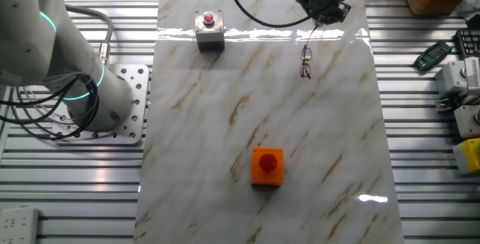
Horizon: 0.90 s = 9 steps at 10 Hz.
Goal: Unfold the leg of the glasses (with one hand)
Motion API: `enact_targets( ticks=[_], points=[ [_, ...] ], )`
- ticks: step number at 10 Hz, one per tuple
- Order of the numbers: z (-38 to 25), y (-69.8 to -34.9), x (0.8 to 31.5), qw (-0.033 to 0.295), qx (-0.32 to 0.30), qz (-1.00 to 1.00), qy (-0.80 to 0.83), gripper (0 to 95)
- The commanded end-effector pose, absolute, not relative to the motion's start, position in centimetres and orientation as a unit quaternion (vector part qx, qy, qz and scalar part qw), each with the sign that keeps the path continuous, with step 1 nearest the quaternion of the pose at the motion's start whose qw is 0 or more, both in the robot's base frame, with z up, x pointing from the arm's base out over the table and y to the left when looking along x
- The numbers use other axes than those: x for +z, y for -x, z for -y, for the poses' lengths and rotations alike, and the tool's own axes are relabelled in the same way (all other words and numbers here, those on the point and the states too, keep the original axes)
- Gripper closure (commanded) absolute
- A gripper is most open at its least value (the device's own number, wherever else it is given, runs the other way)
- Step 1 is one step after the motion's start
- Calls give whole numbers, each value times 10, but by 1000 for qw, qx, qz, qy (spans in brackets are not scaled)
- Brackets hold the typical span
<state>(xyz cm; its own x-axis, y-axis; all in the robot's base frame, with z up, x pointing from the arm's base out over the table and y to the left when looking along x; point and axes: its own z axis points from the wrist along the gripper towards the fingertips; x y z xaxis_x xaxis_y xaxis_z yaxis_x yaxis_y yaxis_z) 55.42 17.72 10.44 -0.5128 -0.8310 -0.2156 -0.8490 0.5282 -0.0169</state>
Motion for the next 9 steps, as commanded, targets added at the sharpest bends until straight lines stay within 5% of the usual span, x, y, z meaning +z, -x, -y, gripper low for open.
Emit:
enact_targets(
  ticks=[1,9],
  points=[
    [-176,-554,107,97,46,-869,483,950],
    [-170,-554,118,99,53,-866,486,950]
  ],
)
